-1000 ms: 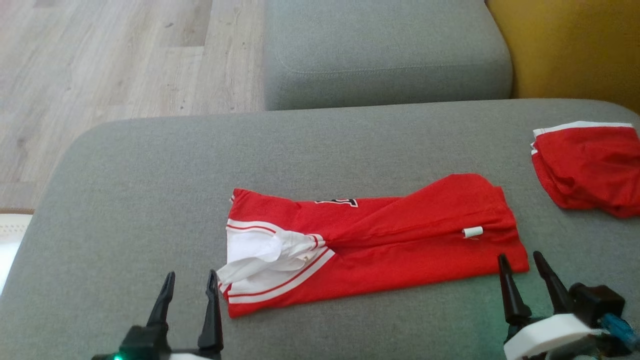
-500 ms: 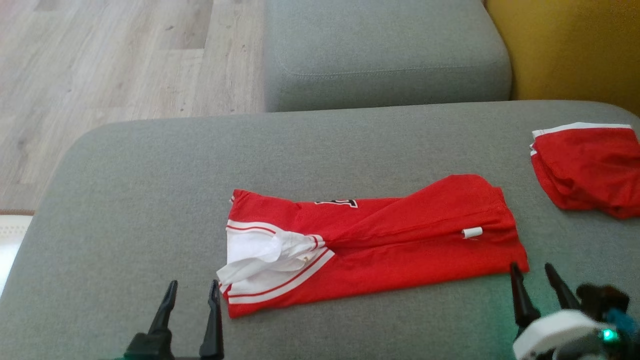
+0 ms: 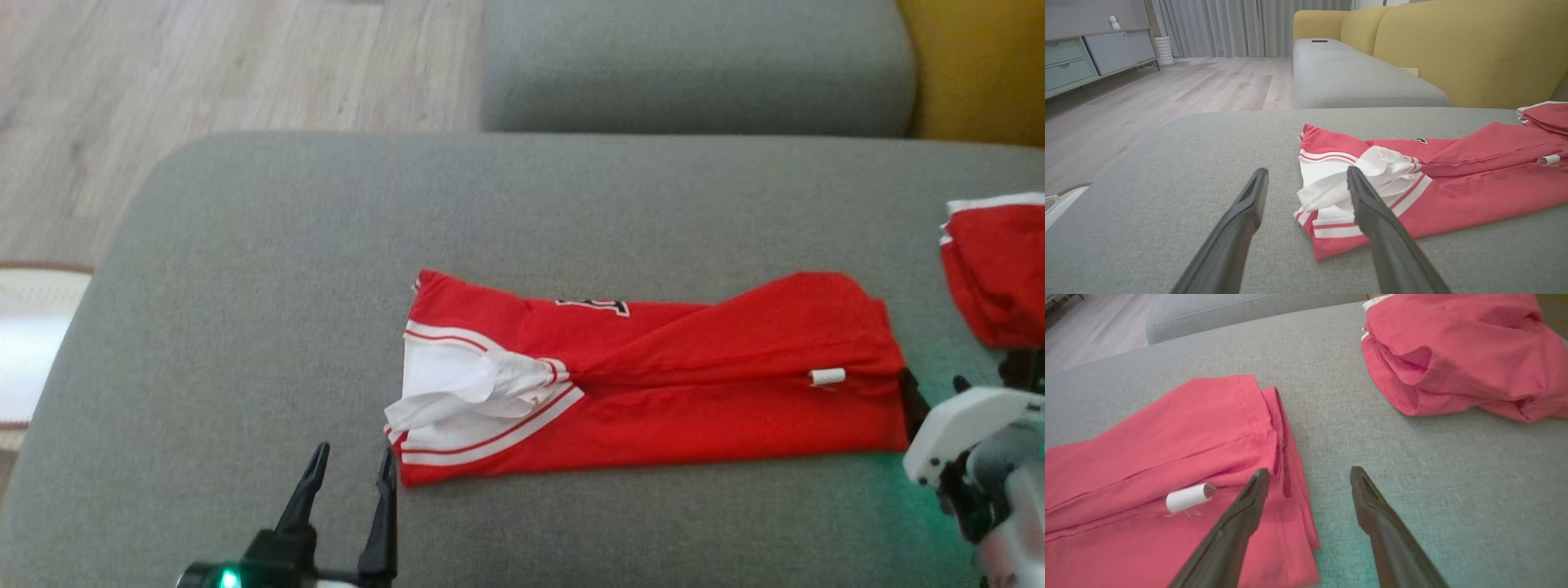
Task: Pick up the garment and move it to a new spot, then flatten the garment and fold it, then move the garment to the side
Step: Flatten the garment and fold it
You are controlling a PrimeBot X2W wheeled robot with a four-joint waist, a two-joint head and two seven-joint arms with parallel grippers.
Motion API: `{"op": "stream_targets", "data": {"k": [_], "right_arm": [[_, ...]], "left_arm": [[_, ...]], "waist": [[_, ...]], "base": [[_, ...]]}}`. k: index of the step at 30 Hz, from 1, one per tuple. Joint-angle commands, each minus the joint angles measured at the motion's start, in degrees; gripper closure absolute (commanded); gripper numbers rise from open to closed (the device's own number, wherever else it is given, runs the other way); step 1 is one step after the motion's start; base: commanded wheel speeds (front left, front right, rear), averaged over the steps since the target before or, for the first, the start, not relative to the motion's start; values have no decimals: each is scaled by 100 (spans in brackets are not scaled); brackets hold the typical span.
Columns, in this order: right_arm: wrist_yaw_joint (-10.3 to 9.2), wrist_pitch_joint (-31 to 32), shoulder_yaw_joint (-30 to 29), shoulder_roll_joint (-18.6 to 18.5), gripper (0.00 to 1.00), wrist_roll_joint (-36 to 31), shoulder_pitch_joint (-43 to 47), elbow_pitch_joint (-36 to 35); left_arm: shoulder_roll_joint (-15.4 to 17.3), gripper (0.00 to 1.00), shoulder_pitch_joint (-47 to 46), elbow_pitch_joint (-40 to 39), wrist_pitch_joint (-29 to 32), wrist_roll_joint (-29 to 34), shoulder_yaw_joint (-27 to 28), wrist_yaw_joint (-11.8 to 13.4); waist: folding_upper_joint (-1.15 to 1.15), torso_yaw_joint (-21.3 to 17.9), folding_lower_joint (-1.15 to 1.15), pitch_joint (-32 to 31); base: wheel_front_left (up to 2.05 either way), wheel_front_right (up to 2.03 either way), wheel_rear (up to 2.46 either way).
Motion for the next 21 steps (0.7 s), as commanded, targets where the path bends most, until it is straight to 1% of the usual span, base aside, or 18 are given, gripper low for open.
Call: {"op": "stream_targets", "data": {"k": [1,5,9,12,17,21], "right_arm": [[39,-16,108,-158,0,14,-410,-125],[39,-138,140,-273,0,51,-669,-22],[39,-392,68,-348,0,9,-825,-17],[39,-499,58,-281,0,-9,-870,-44],[39,-308,168,-141,0,156,-662,-214],[39,-26,267,-166,0,189,-474,-262]], "left_arm": [[-93,0,-404,-189,-71,35,108,-12],[-117,0,-594,-174,-71,33,28,-14],[-131,0,-755,-124,-71,23,-80,-16],[-137,0,-843,-78,-71,27,-145,-14],[-141,0,-900,-84,-71,47,-182,20],[-142,0,-868,-91,-71,44,-189,30]], "waist": [[0,100,0,285],[0,137,0,571],[0,133,0,693],[0,125,0,699],[0,128,0,654],[0,108,0,647]], "base": [[0,0,0],[0,0,0],[0,0,0],[0,0,0],[0,0,0],[0,0,0]]}}
